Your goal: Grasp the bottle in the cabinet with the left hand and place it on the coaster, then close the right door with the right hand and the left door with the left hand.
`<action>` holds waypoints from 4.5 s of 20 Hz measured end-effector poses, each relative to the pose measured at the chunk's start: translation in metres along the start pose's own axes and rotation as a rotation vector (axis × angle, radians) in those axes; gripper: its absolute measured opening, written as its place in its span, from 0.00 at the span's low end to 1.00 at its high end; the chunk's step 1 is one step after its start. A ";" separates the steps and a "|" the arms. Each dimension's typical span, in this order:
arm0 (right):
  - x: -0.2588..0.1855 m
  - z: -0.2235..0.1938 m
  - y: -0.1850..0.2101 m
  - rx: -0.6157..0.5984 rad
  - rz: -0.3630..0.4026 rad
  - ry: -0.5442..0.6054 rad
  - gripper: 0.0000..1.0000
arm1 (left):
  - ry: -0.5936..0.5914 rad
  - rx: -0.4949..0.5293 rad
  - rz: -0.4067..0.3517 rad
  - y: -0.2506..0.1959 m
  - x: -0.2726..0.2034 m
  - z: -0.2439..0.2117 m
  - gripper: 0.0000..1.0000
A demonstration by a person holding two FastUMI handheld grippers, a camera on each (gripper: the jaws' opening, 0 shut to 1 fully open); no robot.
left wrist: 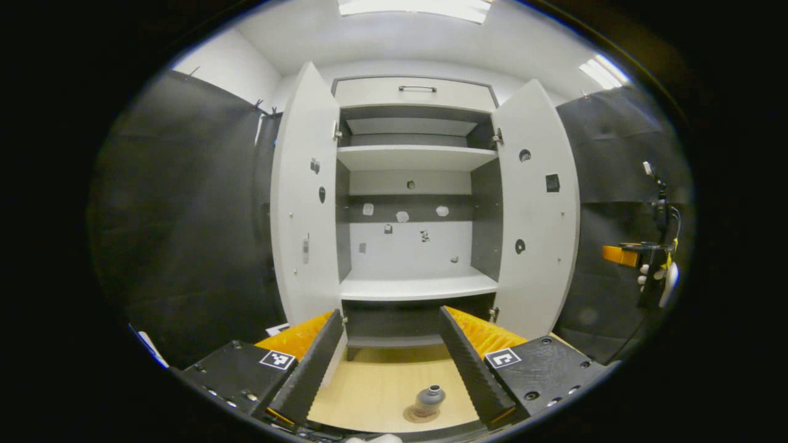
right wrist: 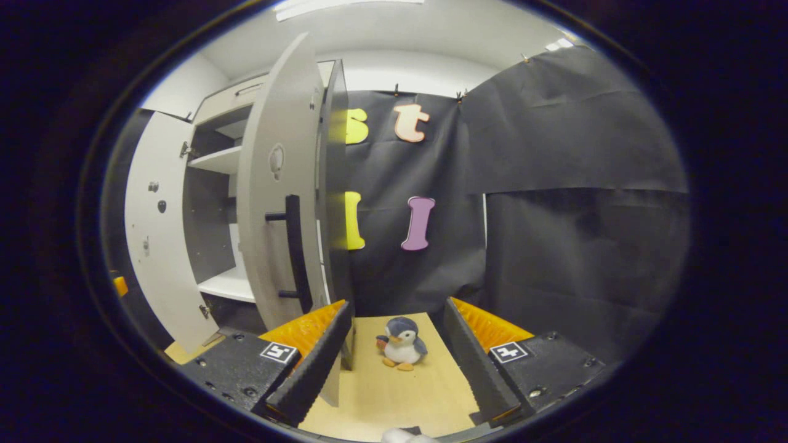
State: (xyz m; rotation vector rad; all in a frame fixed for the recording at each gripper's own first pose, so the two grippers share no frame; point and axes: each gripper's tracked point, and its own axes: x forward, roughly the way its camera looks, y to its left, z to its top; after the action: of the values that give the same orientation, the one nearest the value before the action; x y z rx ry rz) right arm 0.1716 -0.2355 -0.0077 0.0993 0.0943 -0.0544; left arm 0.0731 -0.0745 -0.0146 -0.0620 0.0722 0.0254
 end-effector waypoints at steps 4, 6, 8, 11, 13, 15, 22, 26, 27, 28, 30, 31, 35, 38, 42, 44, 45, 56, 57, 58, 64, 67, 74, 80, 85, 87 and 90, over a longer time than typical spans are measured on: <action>0.041 0.012 -0.001 -0.021 0.101 -0.001 0.99 | 0.000 0.022 0.080 -0.011 -0.009 0.011 1.00; 0.057 0.012 0.004 -0.015 0.143 0.010 0.99 | -0.007 0.044 0.102 -0.017 -0.013 0.016 0.96; 0.066 0.014 0.007 0.012 0.162 0.013 0.99 | 0.004 0.051 0.097 -0.024 -0.013 0.017 0.98; 0.072 0.014 0.021 0.051 0.193 0.021 0.99 | -0.001 0.041 0.082 -0.026 -0.009 0.017 0.97; 0.069 0.017 0.038 0.051 0.219 0.019 1.00 | 0.004 0.044 0.068 -0.023 -0.004 0.017 0.97; 0.065 0.014 0.052 0.016 0.217 0.025 1.00 | 0.006 0.045 0.057 -0.017 -0.002 0.017 0.97; 0.064 0.016 0.054 -0.014 0.163 0.042 0.93 | -0.003 0.041 0.029 0.005 0.008 0.018 0.98; 0.061 0.015 0.063 -0.023 0.146 0.043 0.95 | -0.010 0.047 0.002 0.012 0.012 0.019 0.97; 0.060 0.014 0.066 -0.023 0.145 0.045 0.95 | -0.010 0.046 -0.005 0.013 0.014 0.019 0.97; 0.059 0.014 0.070 -0.022 0.144 0.044 0.95 | -0.011 0.047 -0.012 0.015 0.014 0.018 0.97; 0.055 0.013 0.085 -0.026 0.146 0.045 0.95 | -0.011 0.051 -0.022 0.018 0.014 0.018 0.97; 0.052 0.011 0.094 -0.028 0.149 0.044 0.95 | -0.012 0.055 -0.027 0.020 0.014 0.018 0.97; 0.053 0.010 0.128 -0.031 0.157 0.044 0.95 | -0.015 0.052 -0.045 0.028 0.013 0.016 0.97; 0.055 0.010 0.150 -0.026 0.153 0.038 0.95 | -0.018 0.053 -0.046 0.039 0.012 0.016 0.97; 0.056 0.012 0.184 -0.035 0.177 0.023 0.90 | -0.021 0.044 -0.040 0.052 0.010 0.015 0.96; 0.057 0.015 0.208 -0.044 0.219 0.011 0.90 | -0.022 0.044 -0.039 0.058 0.009 0.014 0.97; 0.058 0.017 0.219 -0.050 0.236 0.003 0.90 | -0.021 0.046 -0.036 0.062 0.009 0.014 0.97; 0.034 0.016 0.248 -0.055 0.222 -0.040 1.00 | -0.035 0.041 -0.038 0.087 0.017 0.017 0.97; 0.032 0.015 0.247 -0.054 0.219 -0.035 1.00 | -0.035 0.040 -0.039 0.089 0.020 0.017 0.97; 0.029 0.013 0.245 -0.055 0.216 -0.030 1.00 | -0.037 0.036 -0.043 0.089 0.021 0.019 0.97; 0.006 0.006 0.235 -0.047 0.190 -0.013 1.00 | -0.040 0.031 -0.041 0.098 0.024 0.019 0.97; -0.015 0.004 0.235 -0.027 0.190 -0.018 1.00 | -0.042 0.030 -0.041 0.101 0.027 0.020 0.97; -0.062 -0.015 0.227 0.010 0.149 -0.054 1.00 | -0.038 0.051 0.023 0.135 0.035 0.019 0.97; -0.083 -0.051 0.218 -0.012 0.115 -0.030 1.00 | -0.049 0.093 0.160 0.208 0.058 0.035 0.98; -0.095 -0.072 0.204 0.004 0.070 0.017 1.00 | -0.064 0.144 0.278 0.284 0.100 0.057 0.97; -0.100 -0.077 0.201 0.007 0.057 0.029 1.00 | -0.065 0.112 0.282 0.293 0.117 0.057 0.97; -0.104 -0.081 0.194 0.005 0.035 0.039 1.00 | -0.064 0.099 0.279 0.298 0.133 0.056 0.97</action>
State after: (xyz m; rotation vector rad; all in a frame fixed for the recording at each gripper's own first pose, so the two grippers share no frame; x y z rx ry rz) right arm 0.0724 -0.0296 -0.0591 0.1069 0.1316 -0.0182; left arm 0.2013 0.2292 0.0130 0.0486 0.0173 0.3028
